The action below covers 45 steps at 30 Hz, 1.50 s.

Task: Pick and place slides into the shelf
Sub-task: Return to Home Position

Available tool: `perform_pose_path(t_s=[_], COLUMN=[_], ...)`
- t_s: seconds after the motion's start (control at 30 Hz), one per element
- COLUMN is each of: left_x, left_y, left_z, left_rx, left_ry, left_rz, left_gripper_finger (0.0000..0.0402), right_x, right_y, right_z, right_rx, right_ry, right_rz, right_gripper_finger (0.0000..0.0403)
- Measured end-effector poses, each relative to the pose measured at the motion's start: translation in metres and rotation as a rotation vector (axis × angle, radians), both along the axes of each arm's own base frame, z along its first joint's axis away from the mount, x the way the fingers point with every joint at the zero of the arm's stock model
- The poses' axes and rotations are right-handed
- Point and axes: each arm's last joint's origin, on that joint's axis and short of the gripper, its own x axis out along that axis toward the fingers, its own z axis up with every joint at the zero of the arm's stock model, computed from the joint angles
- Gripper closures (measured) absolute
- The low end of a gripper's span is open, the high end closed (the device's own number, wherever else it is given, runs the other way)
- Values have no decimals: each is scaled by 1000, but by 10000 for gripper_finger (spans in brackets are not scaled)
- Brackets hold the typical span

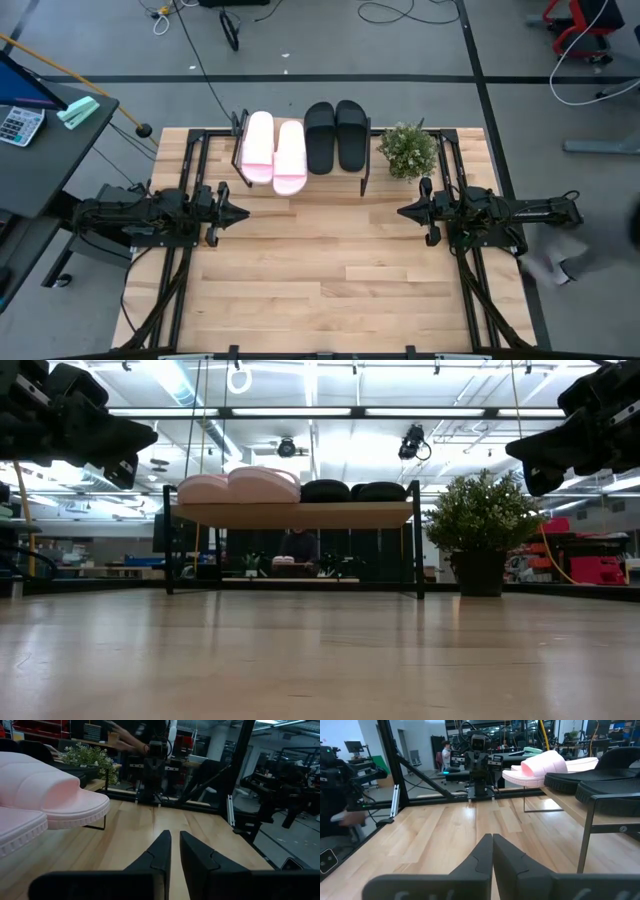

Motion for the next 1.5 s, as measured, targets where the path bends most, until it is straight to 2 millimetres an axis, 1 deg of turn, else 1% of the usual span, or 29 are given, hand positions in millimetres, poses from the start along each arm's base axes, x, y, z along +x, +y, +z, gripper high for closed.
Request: perform_pose_path(t_s=[0.43, 0.8, 1.17, 1.5], left_x=[0, 0, 0, 0], left_y=[0, 0, 0, 0], left_z=[0, 0, 0, 0], left_rx=[0, 0, 0, 0], left_ry=[0, 0, 0, 0], left_rz=[0, 0, 0, 0], left_gripper_finger=[369, 358, 374, 361], right_x=[0, 0, 0, 0], right_y=[0, 0, 0, 0], right_z=[0, 0, 0, 0], right_rx=[0, 0, 0, 0], right_ry=[0, 0, 0, 0], right_rz=[0, 0, 0, 0], right_gripper_finger=[386, 388, 387, 387])
